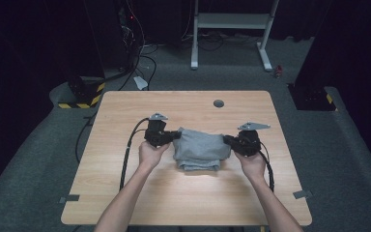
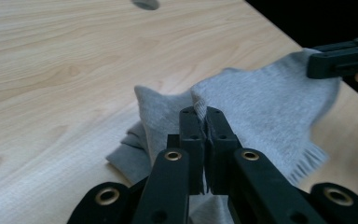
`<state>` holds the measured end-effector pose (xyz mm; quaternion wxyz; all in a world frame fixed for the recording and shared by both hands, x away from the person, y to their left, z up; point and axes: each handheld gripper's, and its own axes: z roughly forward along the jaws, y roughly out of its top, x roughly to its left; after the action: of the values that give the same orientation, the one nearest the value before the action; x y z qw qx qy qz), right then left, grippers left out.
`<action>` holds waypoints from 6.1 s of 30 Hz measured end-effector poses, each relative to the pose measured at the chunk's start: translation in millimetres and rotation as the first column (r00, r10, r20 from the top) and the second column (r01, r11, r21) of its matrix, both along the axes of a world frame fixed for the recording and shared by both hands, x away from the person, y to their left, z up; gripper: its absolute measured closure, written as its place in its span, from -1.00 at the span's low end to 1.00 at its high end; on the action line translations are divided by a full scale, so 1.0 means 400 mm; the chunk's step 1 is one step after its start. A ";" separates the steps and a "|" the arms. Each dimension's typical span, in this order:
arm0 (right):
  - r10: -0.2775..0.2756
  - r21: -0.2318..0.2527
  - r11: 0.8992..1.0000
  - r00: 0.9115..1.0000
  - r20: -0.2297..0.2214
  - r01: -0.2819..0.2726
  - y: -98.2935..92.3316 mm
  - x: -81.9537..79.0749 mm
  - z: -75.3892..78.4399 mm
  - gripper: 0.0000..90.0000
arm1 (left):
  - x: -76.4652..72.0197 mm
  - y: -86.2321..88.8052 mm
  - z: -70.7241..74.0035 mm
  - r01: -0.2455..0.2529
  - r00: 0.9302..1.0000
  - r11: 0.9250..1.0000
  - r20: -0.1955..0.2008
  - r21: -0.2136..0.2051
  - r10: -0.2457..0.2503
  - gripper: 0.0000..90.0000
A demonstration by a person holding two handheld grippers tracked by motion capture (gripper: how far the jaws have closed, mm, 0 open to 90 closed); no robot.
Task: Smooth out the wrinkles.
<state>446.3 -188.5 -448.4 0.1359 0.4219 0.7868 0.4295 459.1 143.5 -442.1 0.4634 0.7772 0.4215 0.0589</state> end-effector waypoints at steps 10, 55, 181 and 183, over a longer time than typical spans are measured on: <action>0.042 0.015 0.999 0.999 0.033 -0.043 -0.020 -0.101 -0.024 0.85 | -0.099 0.016 -0.030 0.073 0.997 0.997 0.014 0.006 -0.073 0.94; 0.067 -0.133 0.989 0.997 0.033 -0.062 0.001 -0.094 -0.085 0.79 | -0.107 -0.012 -0.097 0.016 0.999 0.992 0.039 0.129 -0.021 0.90; -0.035 -0.107 0.994 0.999 0.019 0.037 0.005 -0.124 -0.074 0.50 | -0.091 0.006 -0.103 -0.077 0.997 0.976 0.007 0.205 0.078 0.25; -0.067 -0.105 0.992 0.998 0.009 0.068 0.006 -0.091 -0.076 0.46 | -0.068 -0.006 -0.112 -0.093 0.995 0.976 -0.007 0.196 0.096 0.25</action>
<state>409.9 -185.9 -478.8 0.1744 0.4393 0.7934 0.3835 431.8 140.9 -486.8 0.3782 0.7985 0.4538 0.1158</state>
